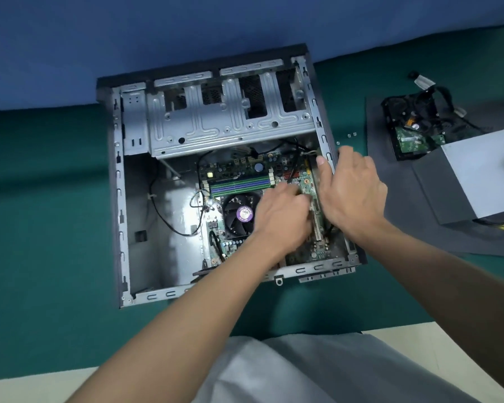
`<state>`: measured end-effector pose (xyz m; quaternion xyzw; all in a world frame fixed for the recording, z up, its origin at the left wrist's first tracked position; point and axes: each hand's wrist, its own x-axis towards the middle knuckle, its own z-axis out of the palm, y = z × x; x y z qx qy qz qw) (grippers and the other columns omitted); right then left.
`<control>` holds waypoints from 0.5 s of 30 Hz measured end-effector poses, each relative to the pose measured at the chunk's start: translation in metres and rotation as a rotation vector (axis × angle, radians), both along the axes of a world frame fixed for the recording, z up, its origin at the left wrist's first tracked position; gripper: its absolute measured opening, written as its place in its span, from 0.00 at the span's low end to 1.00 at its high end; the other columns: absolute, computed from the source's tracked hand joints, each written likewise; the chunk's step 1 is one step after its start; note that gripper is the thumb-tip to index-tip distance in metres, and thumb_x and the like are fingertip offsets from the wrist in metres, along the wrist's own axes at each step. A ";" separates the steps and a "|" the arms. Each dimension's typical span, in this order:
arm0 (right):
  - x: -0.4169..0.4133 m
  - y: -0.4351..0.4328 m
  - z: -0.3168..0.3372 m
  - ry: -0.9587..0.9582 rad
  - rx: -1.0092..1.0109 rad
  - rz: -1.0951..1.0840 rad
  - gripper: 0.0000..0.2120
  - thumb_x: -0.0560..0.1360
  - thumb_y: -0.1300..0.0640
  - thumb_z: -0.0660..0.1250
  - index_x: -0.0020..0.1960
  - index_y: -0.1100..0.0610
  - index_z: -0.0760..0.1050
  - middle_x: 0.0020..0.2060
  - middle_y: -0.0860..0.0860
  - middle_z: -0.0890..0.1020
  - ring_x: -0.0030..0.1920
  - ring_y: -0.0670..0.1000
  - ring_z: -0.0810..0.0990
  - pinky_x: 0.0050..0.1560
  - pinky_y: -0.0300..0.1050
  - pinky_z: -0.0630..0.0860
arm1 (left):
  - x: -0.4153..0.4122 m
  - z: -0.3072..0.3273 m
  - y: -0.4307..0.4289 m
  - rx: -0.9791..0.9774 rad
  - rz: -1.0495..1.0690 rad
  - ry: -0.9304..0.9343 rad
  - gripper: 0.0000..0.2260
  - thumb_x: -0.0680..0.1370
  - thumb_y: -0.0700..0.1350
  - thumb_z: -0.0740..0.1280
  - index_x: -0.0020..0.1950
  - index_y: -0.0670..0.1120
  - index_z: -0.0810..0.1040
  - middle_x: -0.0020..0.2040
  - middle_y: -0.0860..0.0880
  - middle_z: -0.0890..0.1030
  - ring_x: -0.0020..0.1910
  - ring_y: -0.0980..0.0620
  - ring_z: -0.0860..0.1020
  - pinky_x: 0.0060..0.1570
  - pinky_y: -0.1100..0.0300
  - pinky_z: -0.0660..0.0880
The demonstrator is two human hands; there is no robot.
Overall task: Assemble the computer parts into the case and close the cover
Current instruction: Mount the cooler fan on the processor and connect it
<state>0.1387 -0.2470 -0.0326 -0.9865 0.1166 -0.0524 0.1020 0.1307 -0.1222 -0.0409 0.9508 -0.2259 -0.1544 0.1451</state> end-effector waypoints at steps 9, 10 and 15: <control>-0.005 0.010 0.011 -0.060 -0.311 0.445 0.11 0.71 0.60 0.66 0.52 0.63 0.74 0.52 0.60 0.74 0.51 0.60 0.72 0.46 0.55 0.68 | -0.008 -0.029 0.098 0.124 0.166 0.220 0.34 0.82 0.61 0.51 0.79 0.49 0.38 0.79 0.50 0.37 0.77 0.52 0.36 0.74 0.55 0.36; -0.005 0.010 0.012 -0.025 -0.331 0.497 0.11 0.70 0.59 0.68 0.51 0.63 0.75 0.51 0.59 0.75 0.51 0.59 0.72 0.48 0.55 0.68 | -0.007 -0.029 0.098 0.101 0.174 0.218 0.34 0.82 0.60 0.52 0.79 0.49 0.39 0.79 0.50 0.38 0.77 0.52 0.37 0.74 0.54 0.37; -0.009 0.022 0.013 0.237 -0.499 0.678 0.12 0.65 0.55 0.70 0.46 0.60 0.79 0.43 0.57 0.80 0.47 0.57 0.76 0.56 0.57 0.66 | -0.005 -0.030 0.096 0.018 0.236 0.229 0.33 0.82 0.58 0.57 0.80 0.48 0.44 0.80 0.49 0.45 0.78 0.50 0.42 0.74 0.54 0.38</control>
